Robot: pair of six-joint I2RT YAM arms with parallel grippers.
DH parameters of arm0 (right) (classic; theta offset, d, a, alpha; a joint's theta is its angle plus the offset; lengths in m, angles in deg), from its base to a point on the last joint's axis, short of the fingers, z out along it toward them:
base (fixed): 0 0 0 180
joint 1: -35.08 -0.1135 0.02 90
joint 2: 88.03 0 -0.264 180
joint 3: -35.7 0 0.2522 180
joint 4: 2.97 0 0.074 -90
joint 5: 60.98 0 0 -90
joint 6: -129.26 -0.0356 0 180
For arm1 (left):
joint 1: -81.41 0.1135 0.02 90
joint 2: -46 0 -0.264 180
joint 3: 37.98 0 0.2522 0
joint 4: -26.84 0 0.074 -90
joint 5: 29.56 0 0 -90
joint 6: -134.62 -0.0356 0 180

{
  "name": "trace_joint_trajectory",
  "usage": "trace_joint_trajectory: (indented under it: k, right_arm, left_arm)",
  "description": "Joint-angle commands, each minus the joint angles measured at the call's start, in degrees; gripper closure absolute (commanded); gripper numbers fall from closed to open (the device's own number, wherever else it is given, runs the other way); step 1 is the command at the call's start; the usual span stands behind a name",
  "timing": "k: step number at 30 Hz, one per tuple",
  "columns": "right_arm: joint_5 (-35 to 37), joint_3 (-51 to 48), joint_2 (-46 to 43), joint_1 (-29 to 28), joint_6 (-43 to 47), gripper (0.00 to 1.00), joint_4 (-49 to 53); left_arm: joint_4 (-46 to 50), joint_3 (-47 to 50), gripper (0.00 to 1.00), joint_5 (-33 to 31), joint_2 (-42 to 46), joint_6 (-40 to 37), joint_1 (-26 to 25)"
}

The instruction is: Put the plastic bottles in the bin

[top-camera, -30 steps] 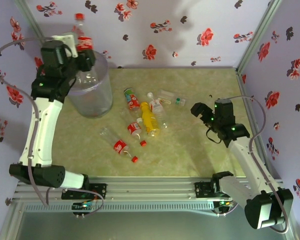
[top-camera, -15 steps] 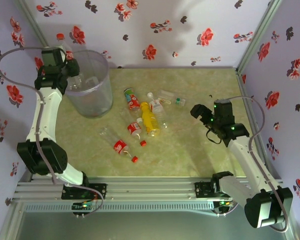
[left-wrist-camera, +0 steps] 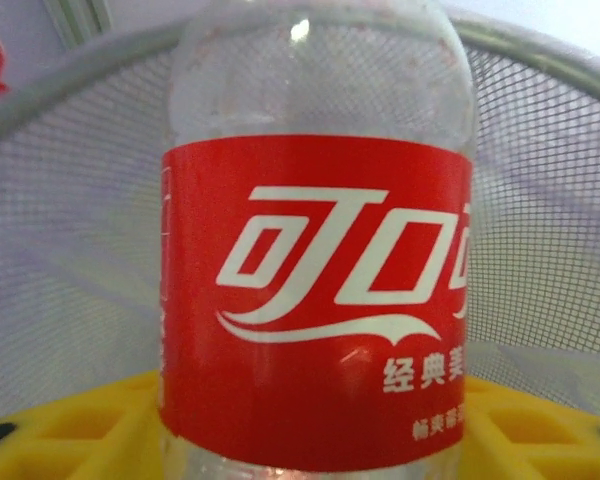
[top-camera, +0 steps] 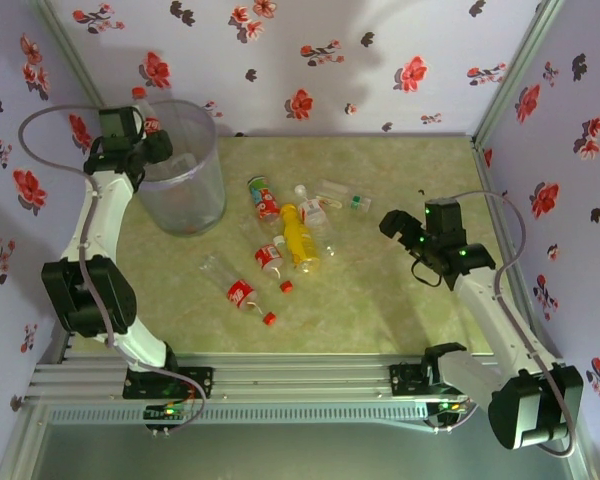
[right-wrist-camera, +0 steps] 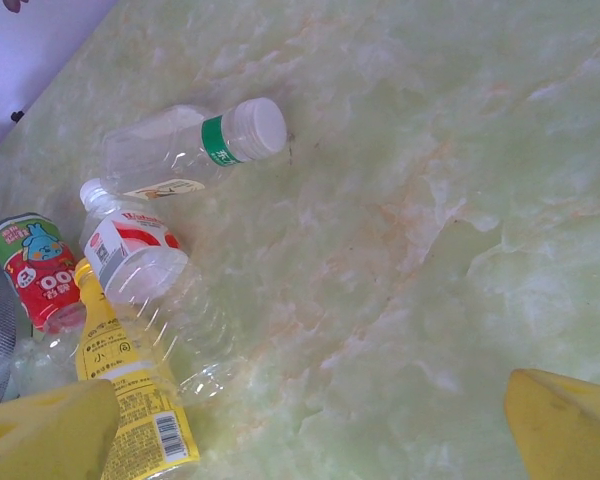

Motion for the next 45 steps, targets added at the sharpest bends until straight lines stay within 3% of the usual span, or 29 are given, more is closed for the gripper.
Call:
trace_joint_trajectory:
  k: [1, 10, 22, 25, 31, 33, 38, 45]
  right_arm:
    - [1.2, 0.5, 0.1, 0.2, 1.4, 0.01, -0.2]
    - [1.5, 0.0, 0.9, 0.2, 1.6, 0.01, -0.4]
    - [2.1, 5.2, 7.0, -1.2, 8.3, 0.01, 0.5]
    - [2.8, 8.5, 11.4, -3.1, 14.9, 0.01, 1.1]
    - [-2.7, 16.5, 20.6, -4.6, 40.2, 0.01, 2.4]
    - [-1.7, 20.2, 24.8, -4.4, 51.9, 0.01, 6.5]
    - [-2.4, 32.3, 36.2, -3.7, 71.0, 0.01, 14.9]
    - [-2.9, 45.6, 52.2, -2.3, 83.7, 0.05, 16.1]
  left_arm:
    - [-2.2, 0.8, 0.32, 0.9, -1.2, 0.0, 0.5]
    - [-2.1, 0.5, 0.11, 2.9, -1.8, 1.1, 0.4]
    - [0.1, -0.3, 0.09, 3.6, 2.1, 1.0, 0.4]
    - [1.6, -0.4, 0.08, 3.6, 4.6, 0.7, 0.4]
    - [5.5, 2.6, 0.08, 3.6, 11.5, 1.2, -0.4]
    - [7.1, 4.7, 0.08, 3.6, 14.8, 1.2, -1.4]
    - [10.2, 10.2, 0.07, 3.5, 23.3, 4.1, -4.3]
    - [10.6, 19.9, 0.08, 3.8, 31.9, 9.3, -14.2]
